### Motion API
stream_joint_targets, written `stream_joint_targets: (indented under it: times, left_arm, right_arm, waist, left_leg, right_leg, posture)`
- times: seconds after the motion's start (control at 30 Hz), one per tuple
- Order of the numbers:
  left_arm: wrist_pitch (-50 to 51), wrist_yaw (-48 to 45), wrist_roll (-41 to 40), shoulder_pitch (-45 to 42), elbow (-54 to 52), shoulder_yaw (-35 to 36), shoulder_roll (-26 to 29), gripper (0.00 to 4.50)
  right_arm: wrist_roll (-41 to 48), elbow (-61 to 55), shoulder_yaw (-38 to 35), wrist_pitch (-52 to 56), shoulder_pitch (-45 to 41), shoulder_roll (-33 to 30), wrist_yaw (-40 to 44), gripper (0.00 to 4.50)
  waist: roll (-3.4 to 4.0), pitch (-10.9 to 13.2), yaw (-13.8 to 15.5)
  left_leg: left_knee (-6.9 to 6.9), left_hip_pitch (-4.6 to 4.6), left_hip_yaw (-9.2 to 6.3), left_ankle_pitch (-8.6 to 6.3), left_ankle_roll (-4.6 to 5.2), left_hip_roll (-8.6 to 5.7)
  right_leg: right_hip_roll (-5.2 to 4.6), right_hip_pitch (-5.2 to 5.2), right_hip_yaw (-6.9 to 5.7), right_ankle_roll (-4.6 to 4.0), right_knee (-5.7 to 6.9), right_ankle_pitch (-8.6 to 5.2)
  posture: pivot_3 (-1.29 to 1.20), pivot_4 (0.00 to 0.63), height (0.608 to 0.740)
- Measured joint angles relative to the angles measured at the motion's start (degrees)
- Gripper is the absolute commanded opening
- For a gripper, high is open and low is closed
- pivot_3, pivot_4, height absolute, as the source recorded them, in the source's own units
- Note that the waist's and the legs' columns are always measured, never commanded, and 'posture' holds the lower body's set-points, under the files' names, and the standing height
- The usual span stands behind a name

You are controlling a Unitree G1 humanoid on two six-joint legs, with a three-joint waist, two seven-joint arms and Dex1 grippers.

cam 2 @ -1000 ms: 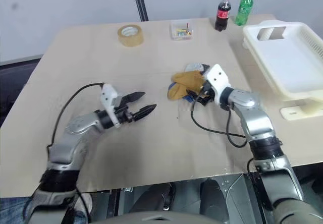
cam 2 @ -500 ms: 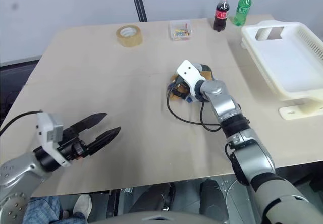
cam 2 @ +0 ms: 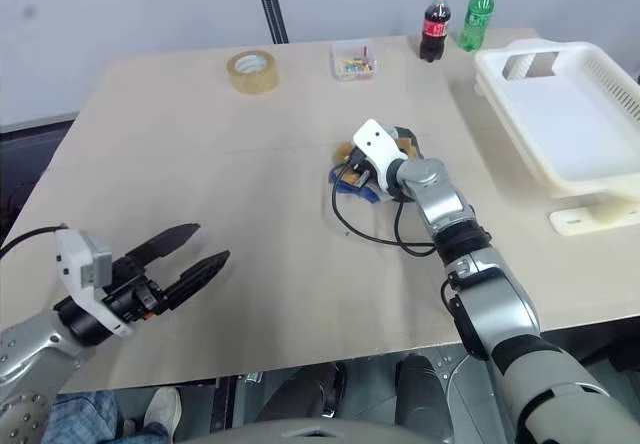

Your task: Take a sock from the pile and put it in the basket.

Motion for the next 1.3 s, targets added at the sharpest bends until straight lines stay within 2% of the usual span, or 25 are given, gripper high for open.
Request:
stream_joint_targets:
  times: [0.33,0.4,0.5,0.53,0.7,0.8,0.9,1.3]
  left_arm:
    - [-0.1,1.8,0.7,-0.4,0.0,-2.4,0.0,3.81]
    - [-0.3,2.1,1.0,-0.5,0.0,-2.6,0.0,3.81]
    - [-0.4,2.8,1.1,-0.4,-0.4,-3.0,0.0,3.81]
    - [-0.4,3.0,1.1,-0.3,-0.8,-3.0,0.0,3.81]
    - [-0.6,3.4,1.1,0.4,-1.1,-3.0,0.0,3.81]
    - [-0.6,4.0,1.1,0.5,-1.1,-3.0,0.0,3.81]
    - [-0.6,4.2,1.1,0.5,-1.1,-3.0,0.0,3.81]
    - [-0.6,4.5,1.6,0.3,-1.1,-4.0,0.0,3.81]
  right_arm:
    - [1.2,-2.9,-1.7,0.7,0.6,0.2,0.4,0.02]
    - [1.3,-2.9,-1.8,0.7,0.6,0.2,0.4,0.71]
    - [1.4,-2.8,-1.9,1.1,0.6,0.2,0.3,2.01]
    - [1.3,-2.7,-1.9,1.0,0.6,0.3,0.2,2.12]
    - [0.9,-2.0,-1.9,0.9,0.7,0.3,0.3,2.12]
    - [0.7,-1.8,-1.8,0.8,0.7,0.4,0.2,1.39]
    - [0.7,-1.7,-1.8,0.4,0.7,1.0,0.1,0.03]
    - [1.5,-1.8,-2.5,0.4,1.3,1.5,0.2,0.03]
  waist:
    - [0.01,0.0,-0.1]
    - [0.01,0.0,-0.1]
    - [0.01,0.0,-0.1]
    - [0.01,0.0,-0.1]
    - [0.01,0.0,-0.1]
    - [0.01,0.0,-0.1]
    - [0.01,0.0,-0.1]
    - [0.01,0.0,-0.1]
  left_leg:
    - [-0.08,0.00,0.15,0.00,-0.01,0.06]
    - [-0.11,0.01,0.19,0.00,-0.01,0.07]
    - [-0.13,0.00,0.19,-0.01,-0.01,0.08]
    - [-0.14,0.01,0.21,-0.01,-0.01,0.08]
    - [-0.17,0.02,0.24,-0.01,-0.01,0.11]
    - [-0.18,0.01,0.25,-0.01,-0.01,0.11]
    - [-0.19,0.01,0.26,-0.01,-0.01,0.12]
    - [-0.21,0.01,0.28,-0.01,-0.01,0.14]
  right_leg:
    - [0.06,-0.12,0.17,0.00,0.01,0.01]
    - [0.07,-0.15,0.21,0.00,0.01,0.01]
    - [0.07,-0.16,0.23,-0.01,0.00,0.01]
    - [0.08,-0.17,0.23,-0.01,0.00,0.01]
    - [0.09,-0.19,0.27,-0.01,0.00,0.01]
    - [0.10,-0.19,0.27,-0.01,0.00,0.01]
    - [0.10,-0.21,0.28,-0.01,0.00,0.01]
    - [0.12,-0.22,0.30,-0.01,0.00,0.01]
  posture:
    - [0.00,0.150,0.740]
    - [0.00,0.150,0.740]
    - [0.00,0.150,0.740]
    - [0.00,0.150,0.740]
    - [0.00,0.150,0.740]
    - [0.00,0.150,0.740]
    - [0.00,0.150,0.740]
    - [0.00,0.150,0.740]
